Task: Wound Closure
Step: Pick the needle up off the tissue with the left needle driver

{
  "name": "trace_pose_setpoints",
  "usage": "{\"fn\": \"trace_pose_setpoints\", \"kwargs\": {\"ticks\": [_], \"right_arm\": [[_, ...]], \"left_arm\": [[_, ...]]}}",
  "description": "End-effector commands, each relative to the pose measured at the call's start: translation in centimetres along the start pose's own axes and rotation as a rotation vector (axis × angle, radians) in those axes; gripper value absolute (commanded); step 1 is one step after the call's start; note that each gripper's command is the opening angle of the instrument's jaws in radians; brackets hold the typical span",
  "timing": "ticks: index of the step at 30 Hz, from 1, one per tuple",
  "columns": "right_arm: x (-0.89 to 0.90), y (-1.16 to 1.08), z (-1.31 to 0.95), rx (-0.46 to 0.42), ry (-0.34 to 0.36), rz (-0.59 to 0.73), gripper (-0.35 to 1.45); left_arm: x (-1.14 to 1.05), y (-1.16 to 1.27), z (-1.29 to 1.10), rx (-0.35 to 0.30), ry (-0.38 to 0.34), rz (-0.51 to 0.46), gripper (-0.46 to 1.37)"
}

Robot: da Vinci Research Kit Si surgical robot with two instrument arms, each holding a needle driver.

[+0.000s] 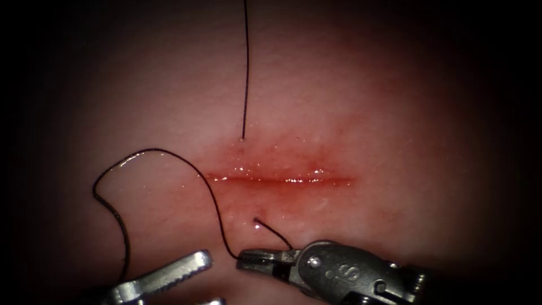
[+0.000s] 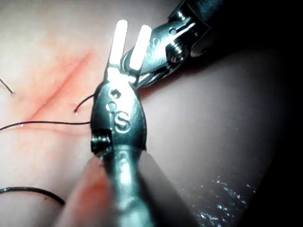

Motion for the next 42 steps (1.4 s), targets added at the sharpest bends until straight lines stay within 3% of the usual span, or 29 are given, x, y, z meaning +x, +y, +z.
{"fn": "trace_pose_setpoints", "kwargs": {"ticks": [1,3,7,8,10,12,15,16,17,19,21,26,28,35,39,42], "right_arm": [[0.01,0.0,-0.01,-0.003,0.003,0.001,-0.35],[0.01,0.0,-0.01,-0.003,0.003,0.002,-0.35],[0.01,0.0,-0.02,-0.002,0.003,0.002,-0.35],[0.01,0.0,-0.02,-0.002,0.003,0.002,-0.35],[0.01,0.0,-0.01,-0.002,0.003,0.002,-0.35],[0.01,0.0,-0.01,-0.002,0.003,0.002,-0.35],[0.01,0.0,-0.01,-0.003,0.003,0.002,-0.35],[0.01,0.0,-0.01,-0.003,0.003,0.002,-0.35],[0.01,0.0,-0.01,-0.003,0.003,0.002,-0.35],[0.01,0.0,-0.01,-0.003,0.003,0.002,-0.35],[0.01,0.0,-0.01,-0.003,0.003,0.002,-0.35],[0.01,0.0,-0.01,-0.003,0.003,0.002,-0.35],[0.01,0.0,-0.01,-0.003,0.003,0.002,-0.35],[0.01,-0.01,-0.01,-0.003,0.003,0.002,-0.35],[0.01,-0.01,0.0,-0.003,0.003,0.002,-0.35],[0.02,-0.01,0.0,-0.003,0.003,0.002,-0.35]], "left_arm": [[0.0,-0.06,-0.01,-0.003,-0.016,0.011,0.17],[-0.01,-0.16,-0.04,0.011,-0.063,0.026,0.1],[0.0,-0.32,-0.15,0.048,-0.121,0.047,0.18],[0.0,-0.41,-0.23,0.07,-0.183,0.076,0.32],[0.0,-0.46,-0.27,0.086,-0.22,0.087,0.34],[0.01,-0.58,-0.41,0.114,-0.327,0.123,0.34],[0.01,-0.69,-0.57,0.122,-0.422,0.119,0.38],[0.01,-0.7,-0.59,0.124,-0.433,0.117,0.39],[0.0,-0.73,-0.67,0.136,-0.509,0.117,0.41],[-0.01,-0.73,-0.71,0.141,-0.557,0.118,0.41],[-0.06,-0.72,-0.82,0.152,-0.671,0.086,0.47],[-0.17,-0.66,-0.92,0.164,-0.84,0.064,0.6],[-0.24,-0.64,-0.95,0.172,-0.92,0.067,0.56],[-0.42,-0.63,-1.0,0.191,-1.074,0.062,0.6],[-0.51,-0.65,-1.02,0.195,-1.117,0.053,0.53],[-0.61,-0.65,-1.05,0.189,-1.16,0.035,0.58]]}}
